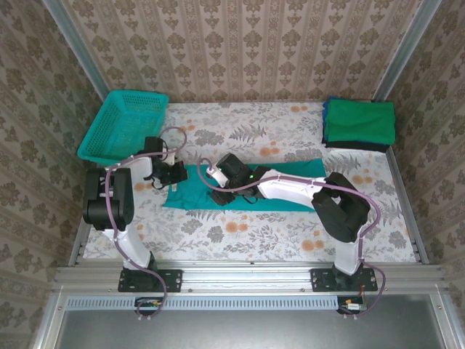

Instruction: Fold and stack the t-shirts

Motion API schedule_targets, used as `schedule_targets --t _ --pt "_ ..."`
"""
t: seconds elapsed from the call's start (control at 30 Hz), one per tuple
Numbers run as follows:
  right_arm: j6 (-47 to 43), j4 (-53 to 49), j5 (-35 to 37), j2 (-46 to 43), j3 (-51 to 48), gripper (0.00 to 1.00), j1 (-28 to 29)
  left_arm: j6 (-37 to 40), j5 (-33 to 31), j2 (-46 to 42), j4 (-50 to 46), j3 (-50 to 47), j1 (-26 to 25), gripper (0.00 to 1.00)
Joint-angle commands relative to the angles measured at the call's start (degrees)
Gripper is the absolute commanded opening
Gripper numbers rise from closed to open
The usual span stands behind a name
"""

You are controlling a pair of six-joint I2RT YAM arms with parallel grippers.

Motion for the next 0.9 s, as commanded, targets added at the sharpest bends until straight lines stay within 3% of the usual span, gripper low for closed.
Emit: schedule_targets --t 0.0,0.1,0.17,0.47,0.63,0.87 --pt "5.56 3.9 1.3 3.55 5.01 0.45 0.29 1.23 0.7 -0.06 -1.69 1.35 0.49 0.02" --pt "7.03 0.1 4.47 8.6 9.64 0.4 -0.14 1.3 0.88 0.12 -1.87 1.76 0.56 0.02" --pt "6.97 -1.13 2.15 10.17 10.82 0.39 -0.02 1.59 0.97 0.44 -2.4 2.27 0.57 0.02" --pt "2.07 2.23 -0.07 4.72 -0.78 0.41 2.65 2.0 0.92 1.21 -2.85 3.19 1.19 0.02" --pt "0.98 -3.02 1.69 8.33 3.0 0.4 2.63 2.13 0.97 1.48 -3.24 3.58 1.62 0.02" --pt "0.25 -2.4 0.47 -0.36 -0.12 0.47 2.35 2.13 0.64 -1.97 -5.1 4.46 1.41 0.02"
